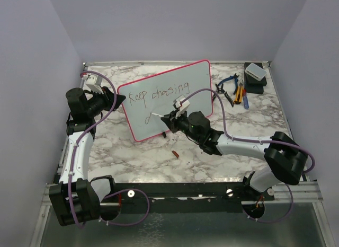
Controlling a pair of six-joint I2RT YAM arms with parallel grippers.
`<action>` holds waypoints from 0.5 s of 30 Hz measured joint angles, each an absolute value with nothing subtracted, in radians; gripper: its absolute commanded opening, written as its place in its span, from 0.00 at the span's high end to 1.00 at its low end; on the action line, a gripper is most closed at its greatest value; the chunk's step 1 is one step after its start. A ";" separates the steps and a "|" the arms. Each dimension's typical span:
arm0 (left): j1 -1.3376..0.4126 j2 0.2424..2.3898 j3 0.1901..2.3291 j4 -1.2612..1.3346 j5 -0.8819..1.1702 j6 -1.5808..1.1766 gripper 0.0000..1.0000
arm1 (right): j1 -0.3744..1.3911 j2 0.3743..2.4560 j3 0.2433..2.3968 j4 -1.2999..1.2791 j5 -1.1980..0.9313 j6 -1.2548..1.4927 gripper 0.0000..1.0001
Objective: Write a sentence on the whiteboard
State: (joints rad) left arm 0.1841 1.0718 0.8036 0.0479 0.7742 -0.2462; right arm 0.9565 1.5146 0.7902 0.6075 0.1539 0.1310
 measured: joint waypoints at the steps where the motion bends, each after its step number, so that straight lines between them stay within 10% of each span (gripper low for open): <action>1: 0.184 1.072 0.804 0.048 0.774 -0.246 1.00 | 0.957 1.515 0.790 0.607 0.152 0.133 0.99; 15: 0.184 1.072 0.804 0.048 0.774 -0.246 1.00 | 0.955 1.516 0.733 0.596 0.127 0.184 0.99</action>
